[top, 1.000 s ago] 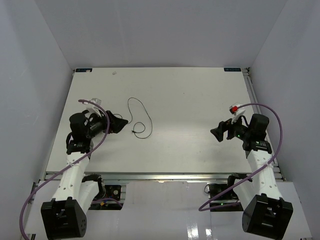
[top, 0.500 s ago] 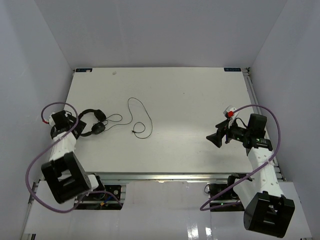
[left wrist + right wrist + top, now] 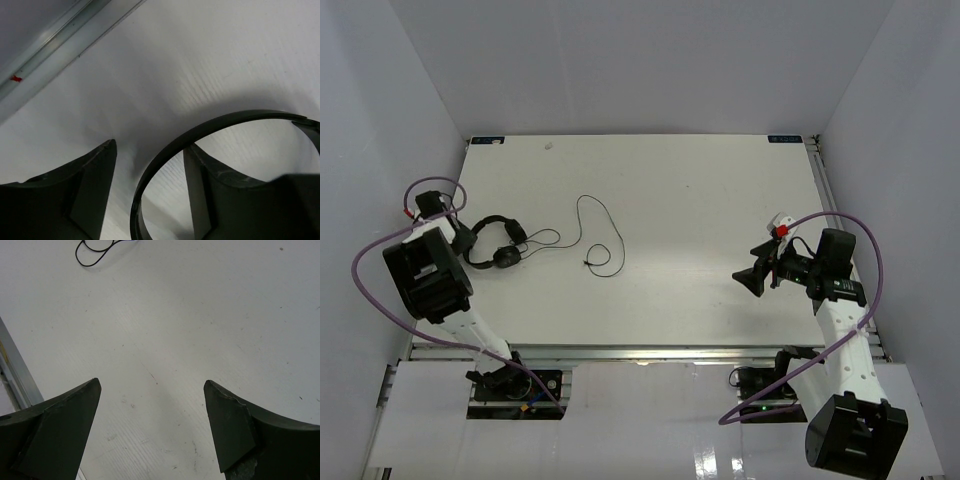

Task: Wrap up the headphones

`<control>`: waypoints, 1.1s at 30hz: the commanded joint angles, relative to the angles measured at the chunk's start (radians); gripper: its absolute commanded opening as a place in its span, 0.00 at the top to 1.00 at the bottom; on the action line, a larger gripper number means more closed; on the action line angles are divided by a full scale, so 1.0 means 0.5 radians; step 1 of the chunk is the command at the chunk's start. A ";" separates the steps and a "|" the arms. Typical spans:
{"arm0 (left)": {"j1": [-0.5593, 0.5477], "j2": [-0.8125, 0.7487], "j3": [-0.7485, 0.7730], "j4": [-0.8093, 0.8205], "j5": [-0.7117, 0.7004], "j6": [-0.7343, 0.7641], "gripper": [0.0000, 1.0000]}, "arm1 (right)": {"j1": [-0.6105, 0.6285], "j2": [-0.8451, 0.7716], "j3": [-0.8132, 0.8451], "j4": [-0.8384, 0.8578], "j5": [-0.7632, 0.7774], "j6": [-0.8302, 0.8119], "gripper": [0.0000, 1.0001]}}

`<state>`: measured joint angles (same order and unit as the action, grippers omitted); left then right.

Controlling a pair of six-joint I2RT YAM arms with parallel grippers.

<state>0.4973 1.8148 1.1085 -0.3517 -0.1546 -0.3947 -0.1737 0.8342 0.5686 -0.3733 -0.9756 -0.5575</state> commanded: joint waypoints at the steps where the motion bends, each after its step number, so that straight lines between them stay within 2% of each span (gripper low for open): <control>1: 0.007 0.362 0.201 -0.214 0.089 0.212 0.41 | 0.005 0.013 0.056 -0.028 -0.049 -0.017 0.10; 6: -0.009 0.422 0.142 -0.203 0.253 0.273 0.53 | 0.001 0.022 0.056 -0.024 -0.016 -0.017 0.10; 9: -0.089 0.414 0.129 -0.187 0.299 0.312 0.69 | 0.004 0.020 0.054 -0.026 -0.020 -0.016 0.10; 11: -0.121 0.396 0.129 -0.186 0.306 0.327 0.74 | 0.001 0.021 0.050 -0.026 -0.023 -0.017 0.10; 13: -0.281 0.266 0.121 -0.189 0.306 0.313 0.97 | 0.001 0.019 0.047 -0.026 -0.024 -0.017 0.10; 14: -0.348 0.207 0.105 -0.193 0.305 0.279 1.00 | 0.000 0.019 0.047 -0.026 -0.024 -0.017 0.10; 17: -0.548 0.012 0.016 -0.199 0.348 0.115 1.00 | 0.000 0.022 0.047 -0.026 -0.019 -0.017 0.10; 20: -0.687 -0.124 -0.220 -0.118 0.464 -0.068 1.00 | -0.009 0.028 0.044 -0.026 -0.024 -0.017 0.10; 24: -0.829 -0.211 -0.439 -0.040 0.527 -0.131 1.00 | -0.019 0.040 0.037 -0.030 -0.024 -0.017 0.10; 30: -1.070 -0.192 -0.545 -0.010 0.453 -0.138 0.99 | -0.028 0.065 0.038 -0.028 -0.020 -0.017 0.10; 33: -1.093 -0.150 -0.545 -0.014 0.382 -0.111 0.84 | -0.034 0.072 0.035 -0.030 -0.015 -0.022 0.10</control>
<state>-0.0154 1.6701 0.8987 -0.2490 0.0293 -0.4377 -0.1832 0.8651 0.5686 -0.3934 -0.9712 -0.5579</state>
